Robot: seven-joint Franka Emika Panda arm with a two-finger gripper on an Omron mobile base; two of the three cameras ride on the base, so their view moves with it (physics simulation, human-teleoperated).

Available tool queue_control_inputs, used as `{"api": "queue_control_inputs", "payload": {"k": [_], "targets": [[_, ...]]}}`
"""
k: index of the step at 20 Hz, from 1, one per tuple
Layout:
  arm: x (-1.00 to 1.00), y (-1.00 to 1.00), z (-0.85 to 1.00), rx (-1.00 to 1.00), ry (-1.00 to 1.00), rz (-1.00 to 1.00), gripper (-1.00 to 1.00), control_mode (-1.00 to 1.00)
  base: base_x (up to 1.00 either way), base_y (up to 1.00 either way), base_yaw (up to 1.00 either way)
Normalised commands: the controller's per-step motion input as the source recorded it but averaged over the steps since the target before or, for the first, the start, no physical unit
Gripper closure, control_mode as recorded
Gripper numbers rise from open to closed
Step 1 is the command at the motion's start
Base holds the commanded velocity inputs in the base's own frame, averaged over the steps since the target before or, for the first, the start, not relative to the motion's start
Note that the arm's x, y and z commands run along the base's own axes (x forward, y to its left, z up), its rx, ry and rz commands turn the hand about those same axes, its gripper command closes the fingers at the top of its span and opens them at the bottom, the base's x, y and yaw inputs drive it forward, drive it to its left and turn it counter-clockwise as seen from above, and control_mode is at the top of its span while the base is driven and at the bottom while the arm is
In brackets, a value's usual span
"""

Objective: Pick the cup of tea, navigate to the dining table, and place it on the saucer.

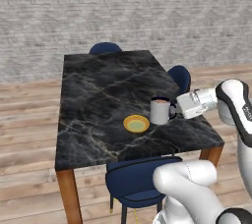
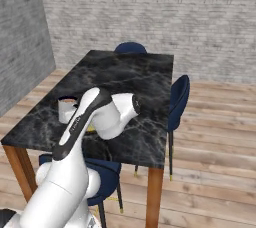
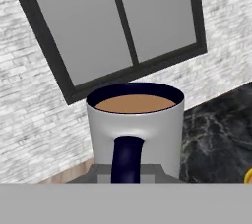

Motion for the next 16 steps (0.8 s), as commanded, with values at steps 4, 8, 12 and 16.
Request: {"api": "queue_control_inputs", "payload": {"k": [4,8,12,16], "targets": [[0.55,0.00,-0.33,0.00,0.07,0.04,1.00,-1.00,0.00,0.00,0.00],[0.50,0.00,-0.38,0.00,0.03,0.03,1.00,-1.00,0.00,0.00,0.00],[0.44,0.00,-0.38,0.00,0.00,0.00,1.00,-1.00,0.00,0.00,0.00],[0.47,0.00,-0.37,0.00,0.00,0.00,1.00,-1.00,0.00,0.00,0.00]]}}
